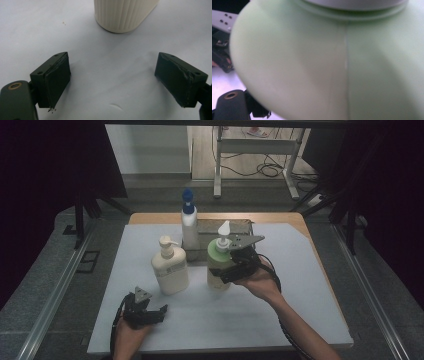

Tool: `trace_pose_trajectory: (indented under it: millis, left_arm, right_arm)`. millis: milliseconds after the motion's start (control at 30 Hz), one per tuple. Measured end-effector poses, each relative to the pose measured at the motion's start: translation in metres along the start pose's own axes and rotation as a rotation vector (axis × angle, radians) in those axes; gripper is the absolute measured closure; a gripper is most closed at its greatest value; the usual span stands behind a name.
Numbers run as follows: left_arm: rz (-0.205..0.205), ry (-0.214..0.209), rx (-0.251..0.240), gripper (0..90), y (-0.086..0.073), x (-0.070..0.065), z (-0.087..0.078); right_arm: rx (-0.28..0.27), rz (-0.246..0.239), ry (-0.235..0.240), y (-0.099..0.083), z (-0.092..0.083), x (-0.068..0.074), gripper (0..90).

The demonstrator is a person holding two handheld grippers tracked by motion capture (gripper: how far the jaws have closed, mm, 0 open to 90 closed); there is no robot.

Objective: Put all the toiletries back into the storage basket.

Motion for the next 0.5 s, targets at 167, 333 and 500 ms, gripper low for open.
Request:
trace_pose_trajectory:
  millis: [167,333,500]
  left_arm:
    - [0.0,0.0,0.0,12.9,0.0,0.0,0.0]
    - [0.001,0.001,0.001,12.9,0.0,0.0,0.0]
    - [0.001,0.0,0.001,12.9,0.0,0.0,0.0]
  right_arm:
    - [-0.008,0.002,-0.018,0.008,0.0,-0.006,11.5]
    - [-0.017,0.009,-0.035,0.015,-0.001,-0.012,11.5]
    - [-0.018,0.016,-0.052,0.021,-0.002,-0.019,11.5]
Point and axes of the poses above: each handheld gripper's, and its own axes: z roughly forward along the jaws, y roughly out of its top, x roughly to its left, the point moved 7 cm from there along z, roughly forward along the jaws, and after that the axes turned 3 degrees about -z, right-handed, at the moved point
